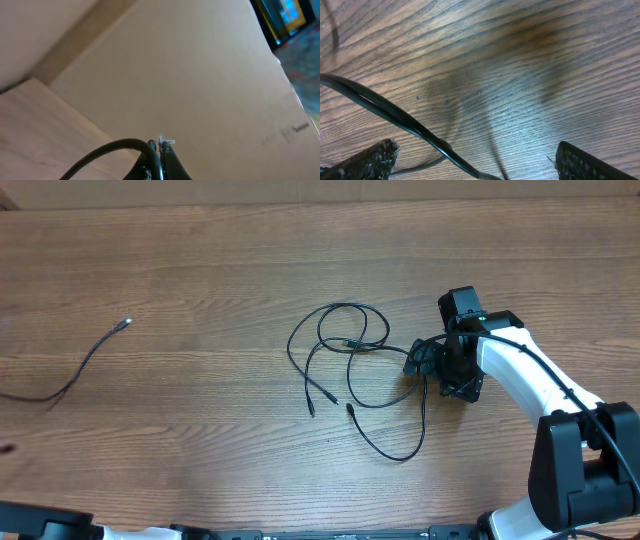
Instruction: Untangle cables
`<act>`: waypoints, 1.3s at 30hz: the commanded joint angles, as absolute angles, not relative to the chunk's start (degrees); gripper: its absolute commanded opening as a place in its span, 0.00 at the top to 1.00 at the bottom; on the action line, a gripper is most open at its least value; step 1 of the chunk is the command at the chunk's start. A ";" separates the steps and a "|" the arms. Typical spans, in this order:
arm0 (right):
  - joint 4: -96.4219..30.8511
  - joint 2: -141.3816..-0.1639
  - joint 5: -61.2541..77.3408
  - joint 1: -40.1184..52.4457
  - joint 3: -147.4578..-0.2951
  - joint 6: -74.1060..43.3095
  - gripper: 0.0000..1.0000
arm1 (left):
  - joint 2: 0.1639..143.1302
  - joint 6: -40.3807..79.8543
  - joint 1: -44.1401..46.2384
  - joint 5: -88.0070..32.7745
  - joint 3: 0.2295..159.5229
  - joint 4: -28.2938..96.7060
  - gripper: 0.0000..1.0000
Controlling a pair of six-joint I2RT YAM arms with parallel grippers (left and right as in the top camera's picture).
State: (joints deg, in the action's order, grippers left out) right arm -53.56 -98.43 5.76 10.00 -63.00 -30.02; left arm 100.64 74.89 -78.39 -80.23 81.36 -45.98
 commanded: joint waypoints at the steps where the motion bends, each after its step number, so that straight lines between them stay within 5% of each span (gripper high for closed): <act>1: -53.34 -98.87 6.20 9.85 -62.98 -30.15 0.00 | 99.88 68.93 -78.26 -81.25 82.39 -41.71 0.96; 11: -53.28 -98.87 7.18 9.85 -62.98 -30.15 0.00 | 99.88 44.56 -71.46 -71.72 82.39 -3.42 0.96; 18: -53.34 -98.87 7.18 9.85 -62.98 -30.13 0.00 | 99.88 22.65 -66.96 -37.67 82.39 29.45 0.96; 24: -53.23 -98.87 7.16 9.82 -62.98 -30.13 0.00 | 99.88 25.39 -62.83 -15.33 82.39 35.81 0.96; 28: -53.21 -98.87 7.16 9.82 -62.98 -30.13 0.00 | 99.88 29.74 -61.30 -6.15 82.39 37.54 0.51; 29: -53.19 -98.87 7.16 9.82 -62.98 -30.13 0.00 | 99.88 30.46 -61.25 -5.39 82.39 37.78 0.18; 30: -53.19 -98.87 7.16 9.82 -62.98 -30.13 0.00 | 99.88 30.76 -61.25 -5.28 82.39 37.91 0.00; 39: -53.19 -98.89 7.18 9.85 -62.98 -30.13 0.00 | 99.88 30.89 -60.53 -9.32 82.39 42.09 0.00</act>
